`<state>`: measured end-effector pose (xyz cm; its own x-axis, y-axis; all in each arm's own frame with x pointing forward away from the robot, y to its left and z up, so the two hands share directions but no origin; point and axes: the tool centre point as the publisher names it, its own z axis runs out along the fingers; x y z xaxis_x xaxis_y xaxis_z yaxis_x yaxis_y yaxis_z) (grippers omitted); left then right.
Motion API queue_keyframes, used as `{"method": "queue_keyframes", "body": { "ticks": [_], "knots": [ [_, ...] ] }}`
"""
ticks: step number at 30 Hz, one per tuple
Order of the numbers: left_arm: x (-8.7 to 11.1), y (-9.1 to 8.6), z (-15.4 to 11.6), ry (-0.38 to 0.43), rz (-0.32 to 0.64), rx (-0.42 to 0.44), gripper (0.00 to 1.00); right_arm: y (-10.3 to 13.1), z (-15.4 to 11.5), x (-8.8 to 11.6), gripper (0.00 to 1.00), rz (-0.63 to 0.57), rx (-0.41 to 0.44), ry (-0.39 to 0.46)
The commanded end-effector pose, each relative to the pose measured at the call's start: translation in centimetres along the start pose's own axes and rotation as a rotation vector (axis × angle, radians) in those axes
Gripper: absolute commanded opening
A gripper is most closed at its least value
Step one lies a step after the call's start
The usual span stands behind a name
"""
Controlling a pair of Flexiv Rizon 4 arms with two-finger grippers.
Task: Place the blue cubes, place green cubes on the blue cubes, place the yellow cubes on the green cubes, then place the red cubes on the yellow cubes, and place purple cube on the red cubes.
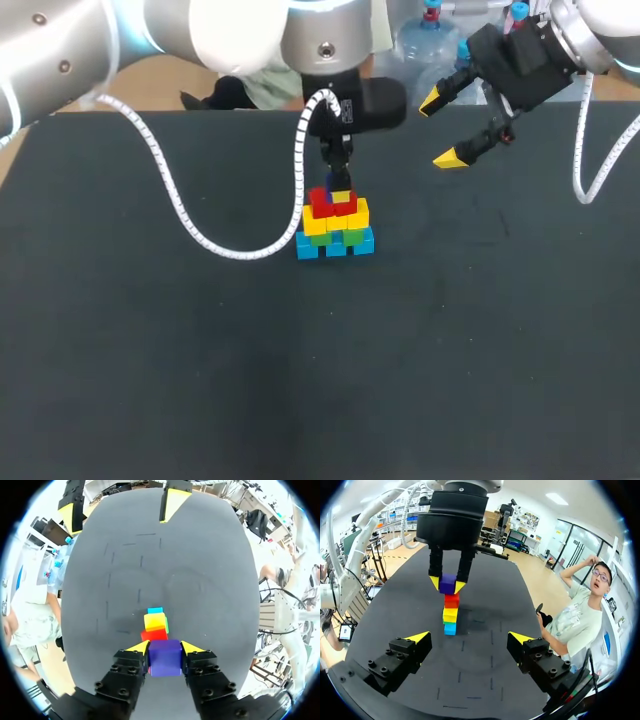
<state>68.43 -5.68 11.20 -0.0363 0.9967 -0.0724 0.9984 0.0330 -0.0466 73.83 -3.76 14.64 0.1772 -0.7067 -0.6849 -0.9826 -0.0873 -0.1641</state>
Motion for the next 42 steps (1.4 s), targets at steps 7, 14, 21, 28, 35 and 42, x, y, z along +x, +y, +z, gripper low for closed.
{"method": "queue_keyframes", "body": {
  "ticks": [7, 14, 21, 28, 35, 42],
  "knots": [
    [0.5, 0.4, 0.3, -0.003, 0.002, -0.002, 0.0, 0.1, 0.0, 0.0, 1.0, 0.0, 0.002, 0.001],
    [0.5, 0.8, 0.4, -0.003, 0.005, 0.0, 0.0, 0.1, 0.0, 0.0, 1.0, 0.0, 0.002, 0.001],
    [0.6, 0.9, 0.6, -0.006, 0.005, 0.008, 0.0, 0.1, 0.0, 0.0, 1.0, 0.0, 0.002, 0.001],
    [0.6, 0.9, 0.6, -0.007, 0.005, 0.01, 0.0, 0.1, 0.0, 0.0, 1.0, 0.0, 0.002, 0.001],
    [0.6, 1.0, 0.6, -0.01, 0.009, 0.012, 0.76, 0.1, 0.0, 0.0, 1.0, 0.0, 0.002, 0.001],
    [0.7, 1.1, 0.6, -0.02, 0.004, 0.006, 1.0, 0.1, 0.0, 0.0, 1.0, 0.0, 0.002, 0.001]
  ]
}}
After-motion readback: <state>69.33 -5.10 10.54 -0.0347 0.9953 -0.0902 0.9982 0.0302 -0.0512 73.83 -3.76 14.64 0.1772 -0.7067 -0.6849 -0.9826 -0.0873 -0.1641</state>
